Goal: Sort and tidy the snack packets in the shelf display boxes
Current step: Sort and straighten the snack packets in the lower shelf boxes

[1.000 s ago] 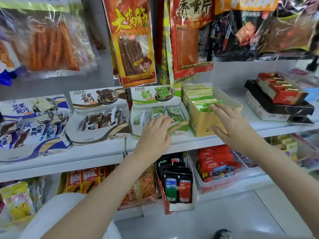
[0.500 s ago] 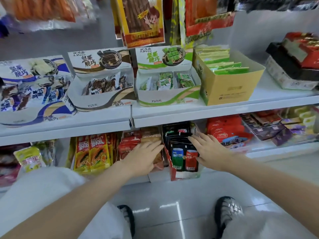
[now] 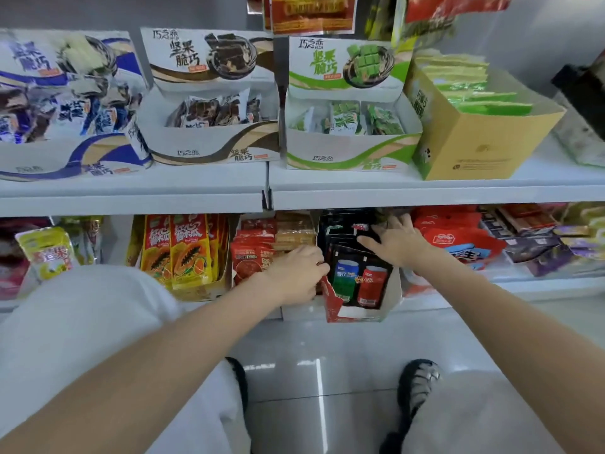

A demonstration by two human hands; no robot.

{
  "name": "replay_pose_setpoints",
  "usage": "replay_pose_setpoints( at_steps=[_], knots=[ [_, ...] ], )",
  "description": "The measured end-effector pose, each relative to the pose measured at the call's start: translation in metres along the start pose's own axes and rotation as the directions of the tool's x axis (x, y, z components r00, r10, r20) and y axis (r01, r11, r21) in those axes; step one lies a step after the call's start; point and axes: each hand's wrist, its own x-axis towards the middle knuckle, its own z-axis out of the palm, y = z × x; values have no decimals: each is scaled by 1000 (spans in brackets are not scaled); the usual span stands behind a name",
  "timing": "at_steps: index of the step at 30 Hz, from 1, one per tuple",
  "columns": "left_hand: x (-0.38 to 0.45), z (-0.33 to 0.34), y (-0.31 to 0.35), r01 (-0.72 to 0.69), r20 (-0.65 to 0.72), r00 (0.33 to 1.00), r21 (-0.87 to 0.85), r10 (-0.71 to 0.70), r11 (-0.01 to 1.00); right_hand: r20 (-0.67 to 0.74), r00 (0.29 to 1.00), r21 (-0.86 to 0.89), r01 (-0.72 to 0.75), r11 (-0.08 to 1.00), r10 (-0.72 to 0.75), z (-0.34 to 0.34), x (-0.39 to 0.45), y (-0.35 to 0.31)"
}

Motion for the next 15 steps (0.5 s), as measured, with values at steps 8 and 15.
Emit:
replay_pose_setpoints(
  at_steps=[8, 15],
  knots=[
    [-9, -7, 3, -49, -38, 998, -152, 43, 987, -50, 998, -15, 39, 999, -40, 6, -16, 8],
    [-2, -14, 3, -66, 2, 998, -89, 67, 994, -79, 995, 214, 79, 974, -63, 14, -33, 12]
  ],
)
